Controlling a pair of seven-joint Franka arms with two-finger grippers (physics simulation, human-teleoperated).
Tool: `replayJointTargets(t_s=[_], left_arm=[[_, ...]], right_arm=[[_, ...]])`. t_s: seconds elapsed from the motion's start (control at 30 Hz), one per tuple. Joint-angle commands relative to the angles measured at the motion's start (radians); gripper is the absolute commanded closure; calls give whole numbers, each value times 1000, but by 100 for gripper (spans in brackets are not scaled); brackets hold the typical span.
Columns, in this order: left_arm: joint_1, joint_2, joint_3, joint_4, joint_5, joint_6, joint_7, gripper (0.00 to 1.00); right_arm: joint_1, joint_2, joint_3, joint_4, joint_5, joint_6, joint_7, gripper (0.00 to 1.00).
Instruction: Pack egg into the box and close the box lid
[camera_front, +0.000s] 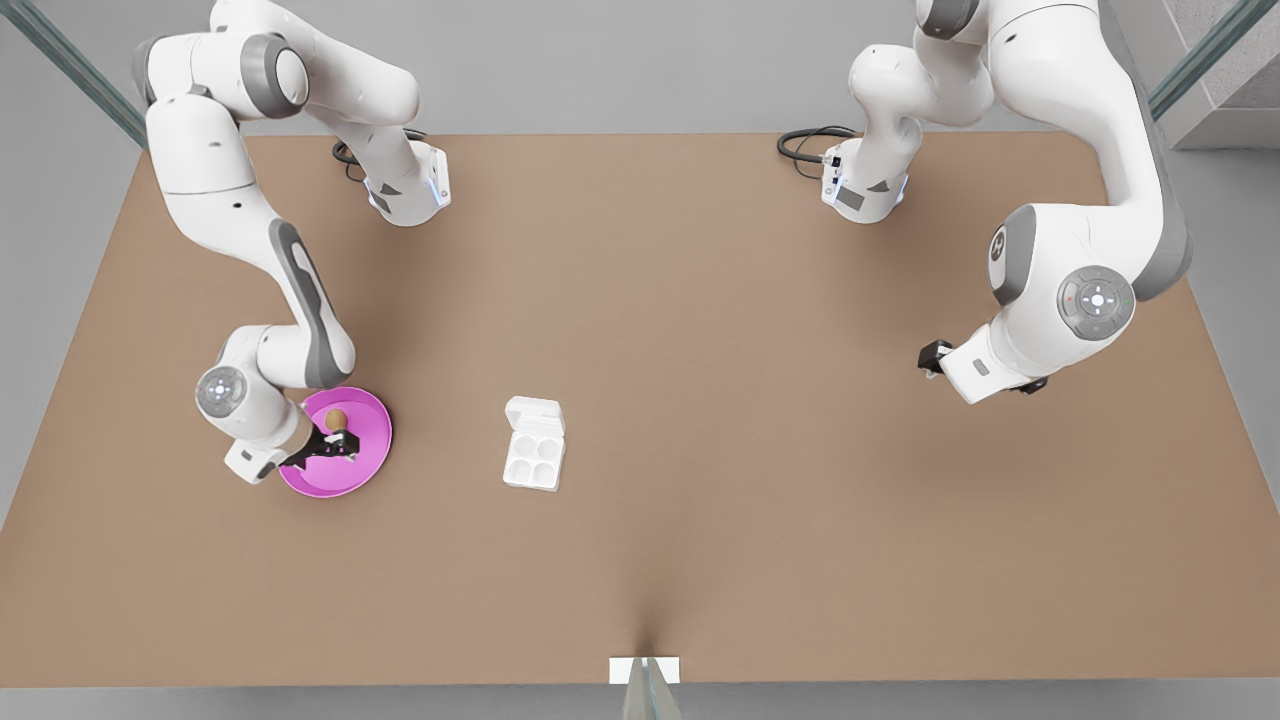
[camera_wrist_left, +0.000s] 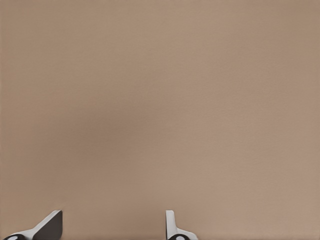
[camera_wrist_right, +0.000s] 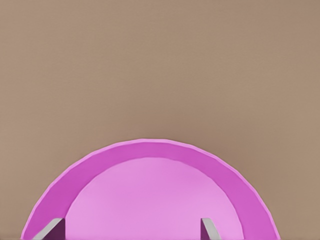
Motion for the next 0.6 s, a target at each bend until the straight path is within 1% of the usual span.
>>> replayJointTargets(t_s=[0.0,0.1,0.2,0.23,0.27,0.57], left_arm=[[0,0,0,0,1,3,8,0],[0,0,1,-1,1,3,8,0],[0,0,0,-1,1,3,8,0],[0,0,1,0,1,3,8,0],[0,0,0,-1,1,3,8,0],[-1,0,0,-1,1,5,8,0]], right_arm=[[-2,5,0,0,2,7,-92,0],[-2,-33,2,-112,2,13,-63,0],[-4,-78,14,-165,4,16,-43,0],[-4,-98,14,-195,4,39,-41,0],[-4,-113,15,-240,4,103,-41,0],[-12,-122,14,-257,4,131,-35,0]])
